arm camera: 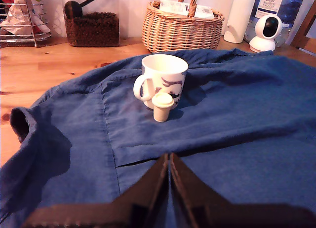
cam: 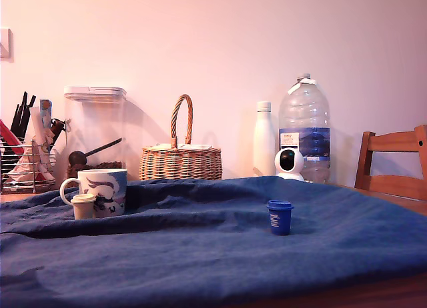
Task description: Pick up the coffee capsules on the table and drop them inside the coffee cup
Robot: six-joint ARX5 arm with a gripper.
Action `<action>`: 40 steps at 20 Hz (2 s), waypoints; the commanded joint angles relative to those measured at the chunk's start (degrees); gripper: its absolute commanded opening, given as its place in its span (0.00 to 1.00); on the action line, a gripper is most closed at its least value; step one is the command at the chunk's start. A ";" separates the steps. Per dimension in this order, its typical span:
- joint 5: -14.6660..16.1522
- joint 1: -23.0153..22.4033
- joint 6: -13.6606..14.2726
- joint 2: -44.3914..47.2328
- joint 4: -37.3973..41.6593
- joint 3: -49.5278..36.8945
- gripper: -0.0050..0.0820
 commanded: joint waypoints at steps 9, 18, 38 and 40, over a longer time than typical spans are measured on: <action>-1.16 -0.15 0.63 -3.13 0.92 -1.01 0.03; 1.51 -0.33 -2.84 1.55 3.98 1.27 0.03; 1.20 -2.95 -0.22 35.82 35.56 1.90 0.77; 1.27 -2.95 0.83 39.58 39.08 1.90 0.77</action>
